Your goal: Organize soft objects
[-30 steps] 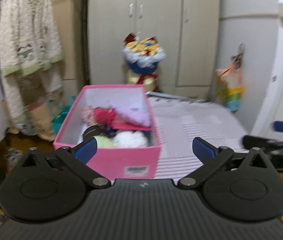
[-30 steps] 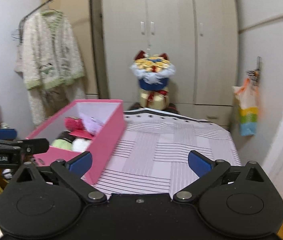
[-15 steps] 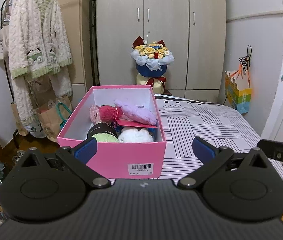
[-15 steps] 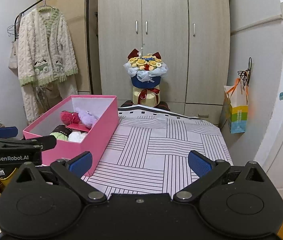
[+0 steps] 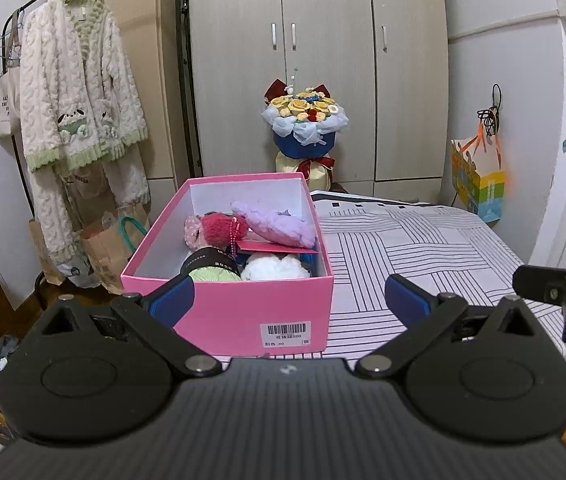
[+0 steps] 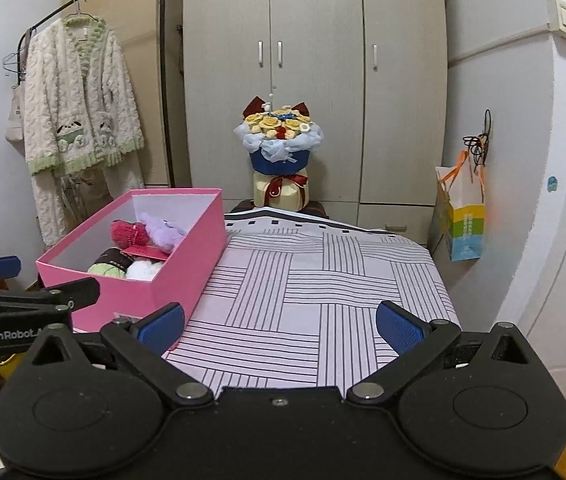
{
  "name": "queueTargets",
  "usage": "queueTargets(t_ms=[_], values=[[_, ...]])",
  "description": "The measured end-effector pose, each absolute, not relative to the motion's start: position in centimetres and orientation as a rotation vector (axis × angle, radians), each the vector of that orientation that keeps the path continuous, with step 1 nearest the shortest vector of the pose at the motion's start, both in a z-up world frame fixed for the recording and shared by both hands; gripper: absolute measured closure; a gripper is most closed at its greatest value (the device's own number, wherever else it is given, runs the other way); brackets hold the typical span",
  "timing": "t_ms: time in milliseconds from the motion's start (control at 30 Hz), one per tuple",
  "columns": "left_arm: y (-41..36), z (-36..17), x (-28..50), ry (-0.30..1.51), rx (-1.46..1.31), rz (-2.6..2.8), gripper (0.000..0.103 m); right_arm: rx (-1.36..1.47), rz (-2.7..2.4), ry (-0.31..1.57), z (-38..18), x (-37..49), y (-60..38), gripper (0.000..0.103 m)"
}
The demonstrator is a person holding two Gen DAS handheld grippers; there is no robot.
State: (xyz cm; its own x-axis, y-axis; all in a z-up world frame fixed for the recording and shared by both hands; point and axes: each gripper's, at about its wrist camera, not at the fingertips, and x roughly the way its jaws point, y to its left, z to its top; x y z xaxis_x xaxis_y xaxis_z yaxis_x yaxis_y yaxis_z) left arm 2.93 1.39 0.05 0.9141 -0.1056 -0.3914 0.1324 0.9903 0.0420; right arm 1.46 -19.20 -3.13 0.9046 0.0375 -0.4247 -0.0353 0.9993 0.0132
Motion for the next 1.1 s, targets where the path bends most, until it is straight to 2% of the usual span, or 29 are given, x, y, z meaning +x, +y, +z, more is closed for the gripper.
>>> queueTargets(t_ms=[1100], values=[[1.0,0.2,1.8,0.395,0.071,-0.117,0.000,0.025,0.012,0.406,-3.3,0.4,-20.2,0.000]])
